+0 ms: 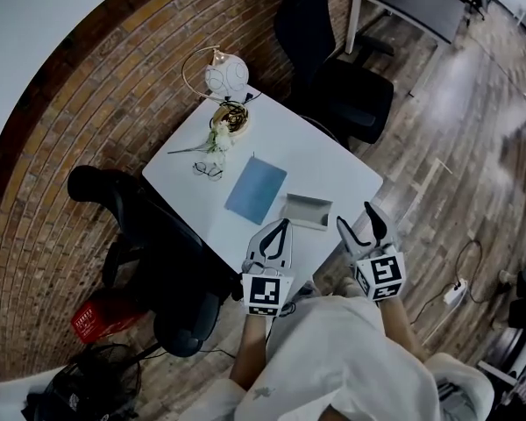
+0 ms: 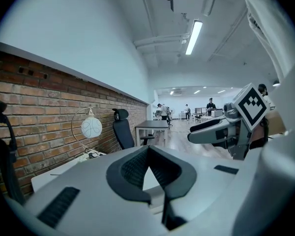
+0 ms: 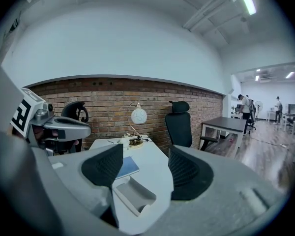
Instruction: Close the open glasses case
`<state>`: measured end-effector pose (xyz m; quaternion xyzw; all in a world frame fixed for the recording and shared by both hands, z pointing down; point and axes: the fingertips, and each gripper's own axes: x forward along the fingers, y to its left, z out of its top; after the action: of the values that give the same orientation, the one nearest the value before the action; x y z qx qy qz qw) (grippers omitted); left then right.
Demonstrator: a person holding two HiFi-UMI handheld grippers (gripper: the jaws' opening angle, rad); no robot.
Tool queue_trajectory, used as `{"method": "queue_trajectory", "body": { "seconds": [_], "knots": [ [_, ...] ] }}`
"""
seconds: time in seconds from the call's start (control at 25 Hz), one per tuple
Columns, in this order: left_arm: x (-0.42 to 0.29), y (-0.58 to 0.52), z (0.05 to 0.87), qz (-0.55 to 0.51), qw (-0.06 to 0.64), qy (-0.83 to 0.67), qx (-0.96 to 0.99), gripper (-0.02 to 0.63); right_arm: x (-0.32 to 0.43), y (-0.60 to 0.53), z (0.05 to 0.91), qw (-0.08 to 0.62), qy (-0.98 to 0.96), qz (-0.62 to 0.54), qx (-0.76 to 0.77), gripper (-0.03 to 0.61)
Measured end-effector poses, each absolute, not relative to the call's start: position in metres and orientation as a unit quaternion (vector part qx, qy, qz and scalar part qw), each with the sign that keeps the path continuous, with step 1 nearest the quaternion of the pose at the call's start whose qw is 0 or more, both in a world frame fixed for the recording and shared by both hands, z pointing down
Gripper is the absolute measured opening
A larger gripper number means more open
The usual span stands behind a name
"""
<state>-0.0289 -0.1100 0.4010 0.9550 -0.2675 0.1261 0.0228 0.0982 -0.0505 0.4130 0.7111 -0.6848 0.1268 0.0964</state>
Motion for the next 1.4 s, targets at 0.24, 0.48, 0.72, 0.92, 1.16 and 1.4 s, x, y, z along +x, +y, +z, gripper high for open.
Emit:
{"method": "queue_trajectory", "body": {
  "seconds": [0.24, 0.48, 0.72, 0.92, 1.16, 1.4],
  "knots": [
    [-0.016, -0.113, 0.407, 0.121, 0.029, -0.257, 0.958, 0.005, 0.104, -0.053, 0.419, 0.101, -0.678, 0.131, 0.716, 0.29],
    [0.003, -0.117, 0.418, 0.125, 0.037, -0.264, 0.956, 0.005, 0.12, -0.059, 0.431, 0.106, -0.683, 0.142, 0.709, 0.29],
    [0.016, -0.124, 0.44, 0.142, 0.049, -0.293, 0.944, 0.005, 0.136, -0.076, 0.444, 0.115, -0.705, 0.15, 0.683, 0.29],
    [0.027, -0.129, 0.457, 0.155, 0.064, -0.317, 0.934, 0.005, 0.151, -0.089, 0.456, 0.126, -0.723, 0.158, 0.661, 0.29],
    [0.035, -0.135, 0.476, 0.167, 0.08, -0.342, 0.921, 0.005, 0.16, -0.104, 0.472, 0.138, -0.743, 0.169, 0.633, 0.29],
    [0.041, -0.14, 0.495, 0.18, 0.092, -0.362, 0.91, 0.005, 0.168, -0.116, 0.49, 0.15, -0.758, 0.177, 0.61, 0.29]
  ]
}}
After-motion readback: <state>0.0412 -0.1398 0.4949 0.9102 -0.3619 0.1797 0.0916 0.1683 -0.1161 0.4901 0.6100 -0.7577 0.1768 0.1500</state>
